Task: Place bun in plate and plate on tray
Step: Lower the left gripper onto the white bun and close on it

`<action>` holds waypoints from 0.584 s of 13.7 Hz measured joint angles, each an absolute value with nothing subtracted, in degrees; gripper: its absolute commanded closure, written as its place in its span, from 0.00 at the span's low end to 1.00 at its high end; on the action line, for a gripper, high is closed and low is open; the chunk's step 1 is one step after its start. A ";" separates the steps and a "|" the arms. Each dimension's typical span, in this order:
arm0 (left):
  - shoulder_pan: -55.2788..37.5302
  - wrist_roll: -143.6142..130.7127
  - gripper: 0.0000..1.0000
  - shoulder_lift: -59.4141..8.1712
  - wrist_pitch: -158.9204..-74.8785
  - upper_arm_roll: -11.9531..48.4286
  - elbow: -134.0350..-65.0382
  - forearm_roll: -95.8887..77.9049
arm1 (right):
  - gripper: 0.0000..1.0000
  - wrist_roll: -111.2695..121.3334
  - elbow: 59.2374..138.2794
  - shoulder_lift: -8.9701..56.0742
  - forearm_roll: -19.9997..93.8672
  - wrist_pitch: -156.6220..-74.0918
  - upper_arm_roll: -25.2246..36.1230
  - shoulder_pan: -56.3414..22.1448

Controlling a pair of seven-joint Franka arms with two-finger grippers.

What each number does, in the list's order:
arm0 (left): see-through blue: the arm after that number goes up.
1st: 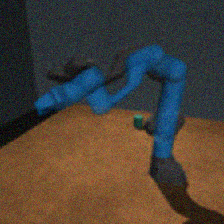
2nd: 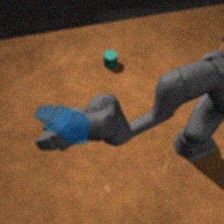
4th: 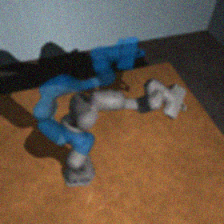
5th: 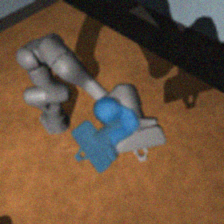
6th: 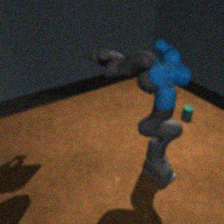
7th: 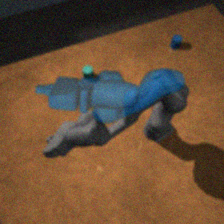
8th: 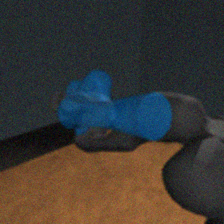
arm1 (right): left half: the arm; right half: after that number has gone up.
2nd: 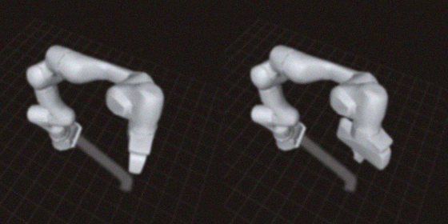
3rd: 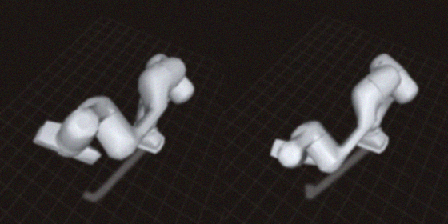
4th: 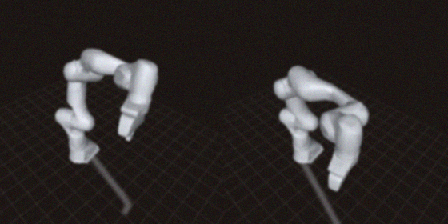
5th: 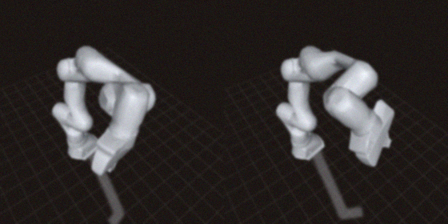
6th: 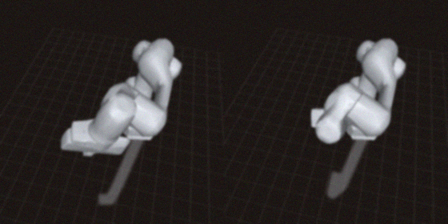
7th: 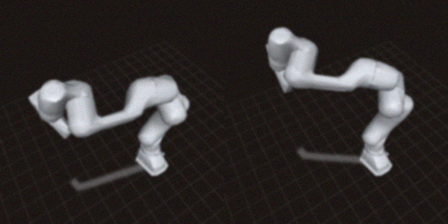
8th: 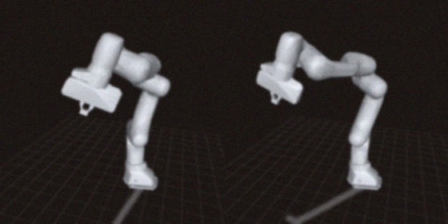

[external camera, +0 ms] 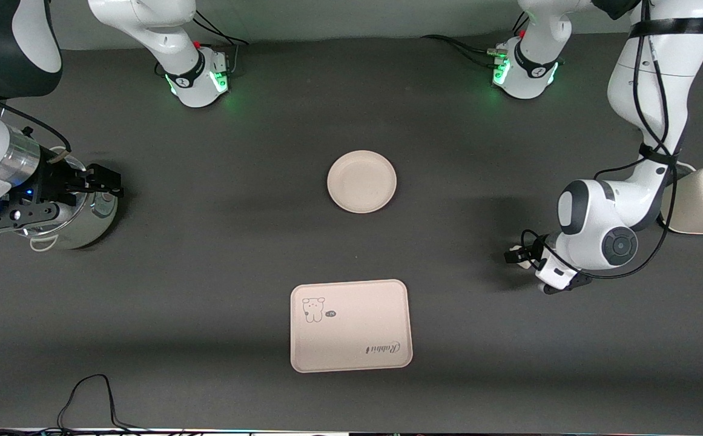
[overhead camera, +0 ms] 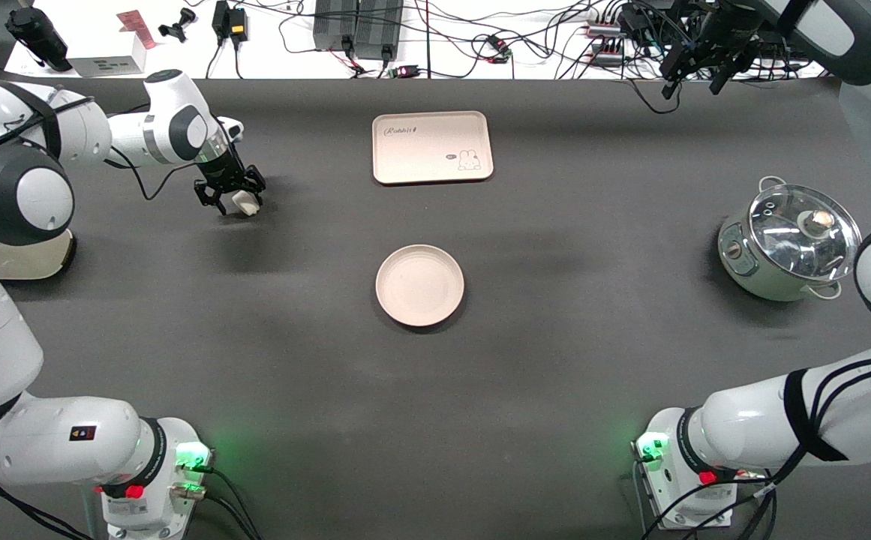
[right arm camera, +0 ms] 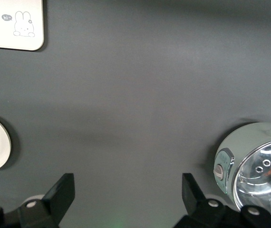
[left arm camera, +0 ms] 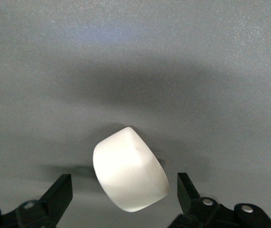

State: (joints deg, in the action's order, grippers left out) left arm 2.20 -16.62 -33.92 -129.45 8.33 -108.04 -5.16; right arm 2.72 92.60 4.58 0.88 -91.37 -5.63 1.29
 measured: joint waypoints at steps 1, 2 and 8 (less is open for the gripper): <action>2.19 -16.62 0.87 -33.92 -129.45 8.33 -108.02 -5.16 | 0.00 2.72 92.61 4.58 1.03 -91.38 -5.58 1.30; 2.19 -16.62 0.88 -33.92 -129.45 8.34 -108.01 -5.16 | 0.00 2.72 92.62 4.58 1.10 -91.39 -5.58 1.30; 2.16 -16.55 0.87 -33.88 -129.15 8.37 -106.81 -5.16 | 0.00 2.72 92.64 4.42 1.13 -91.49 -5.58 1.29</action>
State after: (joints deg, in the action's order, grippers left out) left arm 2.16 -16.55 -33.88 -129.15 8.37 -106.81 -5.16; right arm 2.72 92.64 4.42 1.13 -91.49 -5.58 1.29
